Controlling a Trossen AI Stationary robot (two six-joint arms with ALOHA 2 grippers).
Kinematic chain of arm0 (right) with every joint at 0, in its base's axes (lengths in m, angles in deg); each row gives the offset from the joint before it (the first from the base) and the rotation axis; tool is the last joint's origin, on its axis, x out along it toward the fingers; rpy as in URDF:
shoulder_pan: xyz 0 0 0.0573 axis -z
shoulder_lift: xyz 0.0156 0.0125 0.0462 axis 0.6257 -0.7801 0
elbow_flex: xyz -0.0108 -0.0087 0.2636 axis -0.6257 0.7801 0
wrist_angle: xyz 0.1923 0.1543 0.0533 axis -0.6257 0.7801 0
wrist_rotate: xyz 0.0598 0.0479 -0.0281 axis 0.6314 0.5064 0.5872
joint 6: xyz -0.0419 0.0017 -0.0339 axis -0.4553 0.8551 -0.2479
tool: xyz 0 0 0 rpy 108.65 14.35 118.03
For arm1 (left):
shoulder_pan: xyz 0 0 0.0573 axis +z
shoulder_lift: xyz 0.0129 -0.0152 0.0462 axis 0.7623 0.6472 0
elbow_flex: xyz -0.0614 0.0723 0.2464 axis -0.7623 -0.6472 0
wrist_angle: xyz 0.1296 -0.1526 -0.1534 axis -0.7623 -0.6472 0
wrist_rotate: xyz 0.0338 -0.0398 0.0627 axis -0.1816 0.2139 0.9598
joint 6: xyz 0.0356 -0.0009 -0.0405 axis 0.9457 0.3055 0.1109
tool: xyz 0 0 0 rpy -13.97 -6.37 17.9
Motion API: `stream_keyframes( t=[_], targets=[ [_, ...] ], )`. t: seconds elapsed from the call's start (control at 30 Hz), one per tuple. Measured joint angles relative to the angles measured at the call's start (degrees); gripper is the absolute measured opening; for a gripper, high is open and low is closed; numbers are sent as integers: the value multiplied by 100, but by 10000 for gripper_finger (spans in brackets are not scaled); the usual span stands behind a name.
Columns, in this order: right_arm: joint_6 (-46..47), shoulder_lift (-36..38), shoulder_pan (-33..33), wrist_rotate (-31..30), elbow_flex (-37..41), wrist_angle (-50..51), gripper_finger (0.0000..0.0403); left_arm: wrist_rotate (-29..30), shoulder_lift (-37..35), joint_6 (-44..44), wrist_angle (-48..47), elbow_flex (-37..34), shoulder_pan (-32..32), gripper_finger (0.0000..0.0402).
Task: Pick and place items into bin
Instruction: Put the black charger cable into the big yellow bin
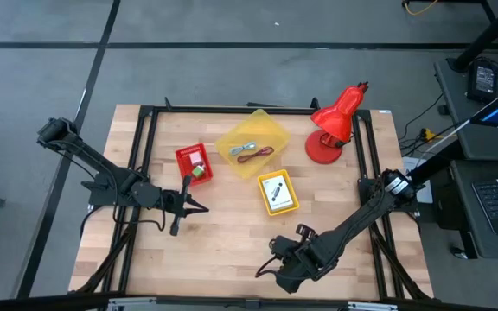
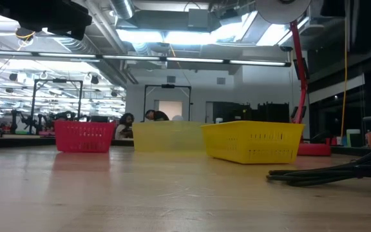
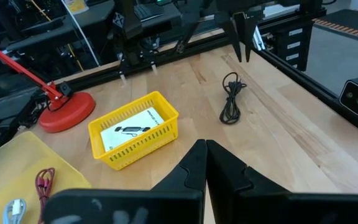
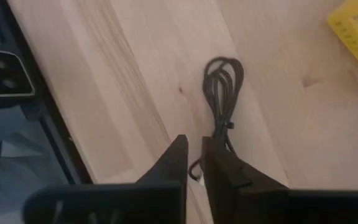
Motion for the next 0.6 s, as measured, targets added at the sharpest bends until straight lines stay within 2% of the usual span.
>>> stream_keyframes(
  t=[0.37, 0.6],
  targets=[
    [3, -2, 2, 24, 33, -2, 136, -1, 0, -20, -2, 0, 0, 2],
    [-11, -2, 7, 24, 35, -7, 176, -1, 0, -20, -2, 0, 0, 2]
  ],
)
